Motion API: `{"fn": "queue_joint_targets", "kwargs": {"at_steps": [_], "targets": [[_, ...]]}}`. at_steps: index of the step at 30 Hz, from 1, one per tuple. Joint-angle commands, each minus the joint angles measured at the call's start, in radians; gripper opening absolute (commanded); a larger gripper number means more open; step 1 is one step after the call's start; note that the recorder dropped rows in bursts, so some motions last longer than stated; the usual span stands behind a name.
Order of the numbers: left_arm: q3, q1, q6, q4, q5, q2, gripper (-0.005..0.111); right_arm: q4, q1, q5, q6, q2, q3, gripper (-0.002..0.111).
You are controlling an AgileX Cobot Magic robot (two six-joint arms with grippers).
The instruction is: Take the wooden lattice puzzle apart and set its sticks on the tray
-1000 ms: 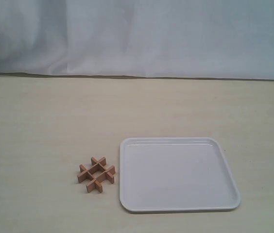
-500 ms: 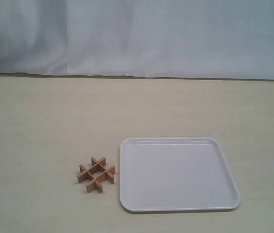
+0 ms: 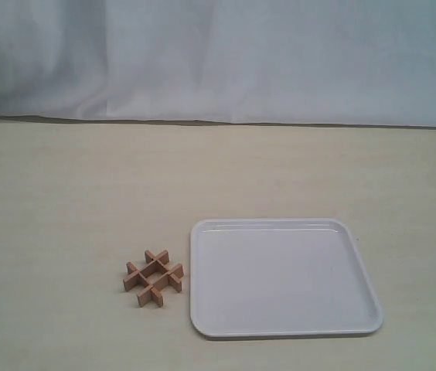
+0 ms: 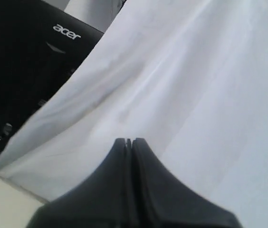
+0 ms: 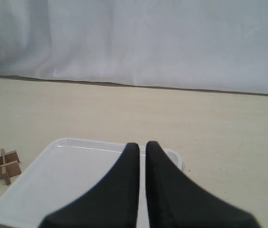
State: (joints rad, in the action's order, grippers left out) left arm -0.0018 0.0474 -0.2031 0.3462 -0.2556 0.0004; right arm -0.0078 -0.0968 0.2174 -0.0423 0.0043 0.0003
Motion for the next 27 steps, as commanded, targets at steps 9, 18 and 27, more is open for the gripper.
{"fn": "queue_joint_targets", "kwargs": {"at_steps": [9, 18, 27], "targets": [[-0.147, -0.004, -0.279, -0.217, -0.173, 0.086, 0.000, -0.001, 0.001, -0.005, 0.005, -0.004, 0.000, 0.005], [-0.557, -0.002, -0.269, -0.648, 0.144, 0.740, 0.000, -0.001, 0.001, -0.005, 0.005, -0.004, 0.000, 0.005], [-0.787, -0.146, -0.093, -0.683, 0.626, 1.307, 0.000, -0.001, 0.001, -0.005, 0.005, -0.004, 0.000, 0.005]]}}
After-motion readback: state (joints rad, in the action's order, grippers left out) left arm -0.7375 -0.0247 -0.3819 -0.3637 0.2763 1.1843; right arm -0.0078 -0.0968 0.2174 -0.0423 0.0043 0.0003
